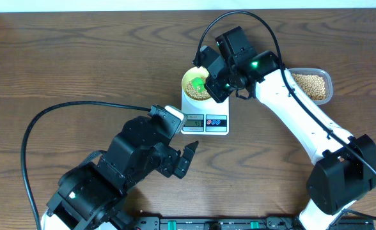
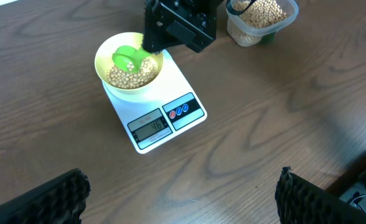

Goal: Scoop item into bowl and weigh 50g on scale
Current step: 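Tip scoop with right gripper and shake beans into the yellow bowl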

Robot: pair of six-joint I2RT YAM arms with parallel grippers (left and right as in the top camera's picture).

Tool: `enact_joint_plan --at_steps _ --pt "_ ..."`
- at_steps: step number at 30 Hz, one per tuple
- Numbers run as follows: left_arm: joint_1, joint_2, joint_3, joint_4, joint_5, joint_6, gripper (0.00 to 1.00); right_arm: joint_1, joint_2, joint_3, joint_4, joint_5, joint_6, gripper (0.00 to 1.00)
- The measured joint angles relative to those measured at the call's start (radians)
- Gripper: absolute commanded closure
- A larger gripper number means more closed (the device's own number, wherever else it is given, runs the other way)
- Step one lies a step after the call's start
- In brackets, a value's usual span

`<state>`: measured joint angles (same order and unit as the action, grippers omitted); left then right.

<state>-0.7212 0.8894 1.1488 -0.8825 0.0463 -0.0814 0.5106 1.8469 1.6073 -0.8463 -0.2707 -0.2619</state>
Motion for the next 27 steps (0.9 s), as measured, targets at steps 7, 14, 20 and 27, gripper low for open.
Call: enact_joint_plan --at_steps 7,14,20,27 --pt "0.000 0.000 0.000 0.000 0.000 0.000 0.02 0.000 0.000 0.000 -0.017 0.038 -0.008 0.99" --pt "0.000 0.000 0.000 0.000 0.000 0.000 0.02 -0.002 0.000 0.000 -0.017 0.077 -0.027 0.99" --pt "0.000 0.000 0.000 0.000 0.000 0.000 0.02 -0.001 0.000 0.010 -0.017 0.128 -0.054 0.99" --pt "0.000 0.000 0.000 0.000 0.000 0.000 0.02 0.000 0.000 0.049 -0.009 0.175 -0.091 0.99"
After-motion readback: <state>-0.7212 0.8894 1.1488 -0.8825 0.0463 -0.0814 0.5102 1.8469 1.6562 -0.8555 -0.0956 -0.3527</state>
